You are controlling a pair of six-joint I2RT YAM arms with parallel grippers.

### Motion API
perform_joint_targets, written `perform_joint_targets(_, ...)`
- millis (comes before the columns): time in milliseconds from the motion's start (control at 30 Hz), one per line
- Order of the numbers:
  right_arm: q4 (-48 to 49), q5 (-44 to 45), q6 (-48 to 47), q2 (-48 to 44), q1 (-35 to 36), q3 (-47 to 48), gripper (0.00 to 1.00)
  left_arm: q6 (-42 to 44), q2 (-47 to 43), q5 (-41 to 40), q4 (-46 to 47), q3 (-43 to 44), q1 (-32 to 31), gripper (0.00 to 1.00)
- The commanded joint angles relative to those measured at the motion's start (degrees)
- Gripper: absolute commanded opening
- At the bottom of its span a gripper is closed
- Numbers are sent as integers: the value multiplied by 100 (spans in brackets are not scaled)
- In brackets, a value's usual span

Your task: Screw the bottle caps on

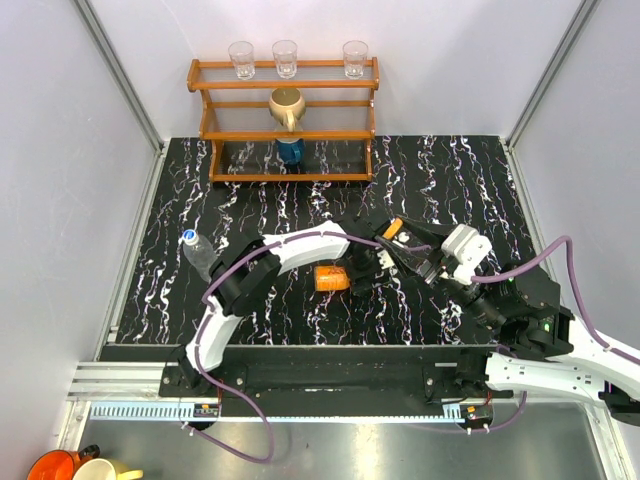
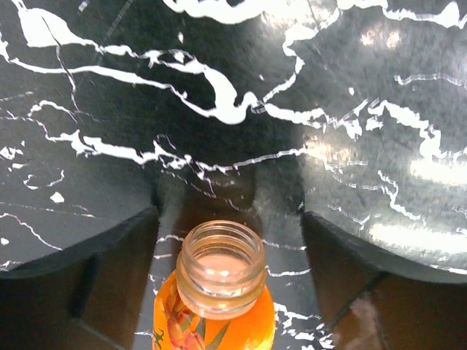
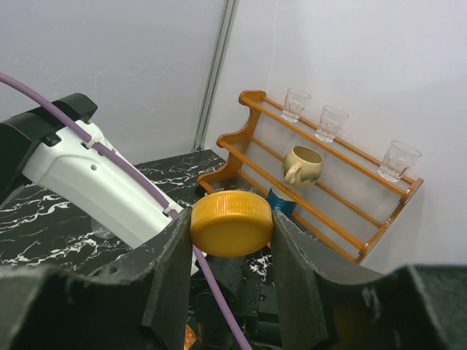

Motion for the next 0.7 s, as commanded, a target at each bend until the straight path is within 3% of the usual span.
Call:
perform_joint_targets(0,12,159,113,-73,61,206,43,-73,-701,39,270,-341,12,97)
perform_joint_targets(333,-207,194,148,-91,61,250,45,-64,-1272,-267,498,-780,21,99)
perform_joint_targets(667,-295,230,148,-109,61,276,45,472,-1897,-409,463,-1457,310,99)
